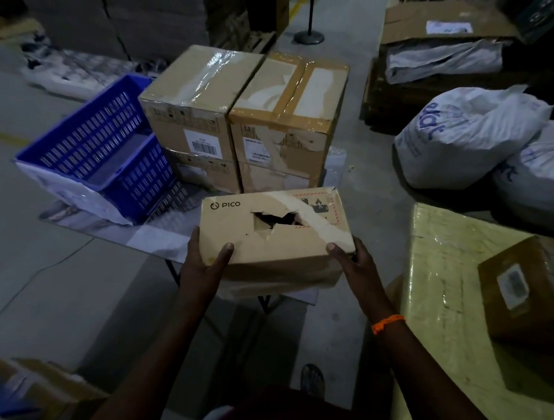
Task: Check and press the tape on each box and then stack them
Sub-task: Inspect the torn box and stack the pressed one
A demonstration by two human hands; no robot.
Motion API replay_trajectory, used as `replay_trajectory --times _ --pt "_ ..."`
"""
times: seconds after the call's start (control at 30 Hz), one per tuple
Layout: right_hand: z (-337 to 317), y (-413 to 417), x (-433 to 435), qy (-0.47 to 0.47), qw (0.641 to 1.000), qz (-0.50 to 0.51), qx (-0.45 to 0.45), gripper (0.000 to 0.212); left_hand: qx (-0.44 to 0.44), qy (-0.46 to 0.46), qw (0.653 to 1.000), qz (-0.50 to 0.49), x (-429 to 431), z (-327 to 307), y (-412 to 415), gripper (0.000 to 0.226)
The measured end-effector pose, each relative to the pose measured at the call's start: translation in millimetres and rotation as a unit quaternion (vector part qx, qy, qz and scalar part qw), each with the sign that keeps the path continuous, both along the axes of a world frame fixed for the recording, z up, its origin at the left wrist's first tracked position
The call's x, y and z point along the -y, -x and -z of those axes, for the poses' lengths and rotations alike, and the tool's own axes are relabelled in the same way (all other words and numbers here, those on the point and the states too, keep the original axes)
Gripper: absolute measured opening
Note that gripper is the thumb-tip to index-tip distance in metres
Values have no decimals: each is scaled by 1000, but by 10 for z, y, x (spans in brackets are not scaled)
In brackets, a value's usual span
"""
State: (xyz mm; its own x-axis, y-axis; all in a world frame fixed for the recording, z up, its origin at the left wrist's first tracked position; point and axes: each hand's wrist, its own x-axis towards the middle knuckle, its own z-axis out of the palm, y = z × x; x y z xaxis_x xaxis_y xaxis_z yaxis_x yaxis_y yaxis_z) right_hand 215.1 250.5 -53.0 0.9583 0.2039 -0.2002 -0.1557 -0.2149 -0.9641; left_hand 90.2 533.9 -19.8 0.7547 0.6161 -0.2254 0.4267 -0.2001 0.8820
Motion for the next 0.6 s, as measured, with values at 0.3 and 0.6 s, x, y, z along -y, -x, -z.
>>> replay_trajectory --times 0.3,0.6 --pt "-198 -6 -95 10 999 -28 26 54 22 82 996 -39 -144 -59 69 73" --pt "-922 138 -732 -70 974 -134 168 43 39 239 969 -40 -1042 -29 333 60"
